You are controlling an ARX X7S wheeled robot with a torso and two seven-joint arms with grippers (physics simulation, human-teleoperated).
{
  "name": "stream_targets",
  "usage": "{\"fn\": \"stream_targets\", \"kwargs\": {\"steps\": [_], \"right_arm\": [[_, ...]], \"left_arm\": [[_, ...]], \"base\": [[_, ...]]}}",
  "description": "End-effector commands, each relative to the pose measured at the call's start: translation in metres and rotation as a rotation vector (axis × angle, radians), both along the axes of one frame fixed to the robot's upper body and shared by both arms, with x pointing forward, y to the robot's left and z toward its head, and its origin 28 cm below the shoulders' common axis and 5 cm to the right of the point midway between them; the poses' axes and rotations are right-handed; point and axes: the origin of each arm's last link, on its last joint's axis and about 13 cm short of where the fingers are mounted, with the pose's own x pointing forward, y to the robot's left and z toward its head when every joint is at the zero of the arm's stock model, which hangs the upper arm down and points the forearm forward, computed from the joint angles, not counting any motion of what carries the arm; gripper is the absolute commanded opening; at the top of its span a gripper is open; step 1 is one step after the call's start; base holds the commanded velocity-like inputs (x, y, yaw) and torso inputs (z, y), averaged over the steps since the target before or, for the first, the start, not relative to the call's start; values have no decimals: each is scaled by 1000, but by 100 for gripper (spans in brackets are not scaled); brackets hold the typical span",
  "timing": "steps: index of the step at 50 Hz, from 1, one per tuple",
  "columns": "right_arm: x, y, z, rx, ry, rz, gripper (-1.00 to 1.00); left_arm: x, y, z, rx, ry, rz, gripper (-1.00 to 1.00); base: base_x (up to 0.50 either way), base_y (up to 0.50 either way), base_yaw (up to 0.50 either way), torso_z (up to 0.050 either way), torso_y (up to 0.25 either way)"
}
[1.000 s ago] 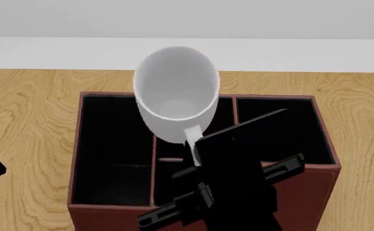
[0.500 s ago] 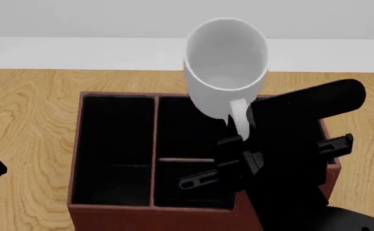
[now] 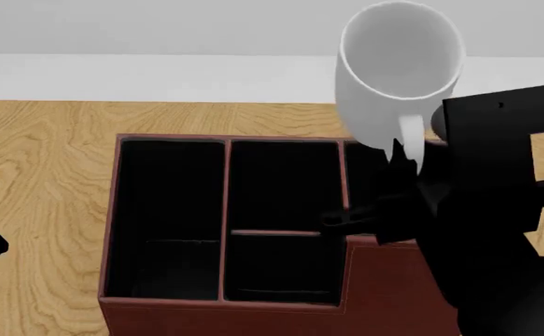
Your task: Pick up the white mug and place it to the right of the caddy.
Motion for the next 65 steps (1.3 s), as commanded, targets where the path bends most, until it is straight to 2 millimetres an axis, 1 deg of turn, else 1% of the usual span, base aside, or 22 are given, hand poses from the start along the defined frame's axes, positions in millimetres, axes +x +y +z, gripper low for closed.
{"fn": "stream_targets", "kwargs": {"steps": [1, 4, 13, 22, 29, 44, 47, 61, 65], "right_arm": [[7, -14, 10, 2, -7, -66, -100], [11, -20, 11, 2, 9, -93, -100], [16, -30, 13, -3, 30, -139, -100], [22, -42, 20, 3, 43, -182, -100], [28, -53, 21, 15, 55, -224, -100], [26, -69, 36, -11, 41, -306, -100], [29, -71, 35, -21, 52, -325, -100], [36, -85, 39, -24, 57, -379, -100], [40, -91, 35, -26, 75, -392, -100]], "left_arm": [[0, 0, 0, 0, -1, 2, 100], [1, 0, -1, 0, 1, -1, 100], [2, 0, -2, 1, 5, -1, 100], [2, 0, -1, -1, 7, 3, 100], [5, 1, -4, -3, 13, 6, 100], [15, 3, -10, -3, 37, 19, 100], [18, 4, -13, 0, 46, 22, 100], [21, 3, -10, 18, 31, 33, 100], [24, 2, -13, 19, 41, 29, 100]], "base": [[0, 0, 0, 0, 0], [0, 0, 0, 0, 0], [0, 0, 0, 0, 0], [0, 0, 0, 0, 1], [0, 0, 0, 0, 0], [0, 0, 0, 0, 1], [0, 0, 0, 0, 3], [0, 0, 0, 0, 0], [0, 0, 0, 0, 3]]}}
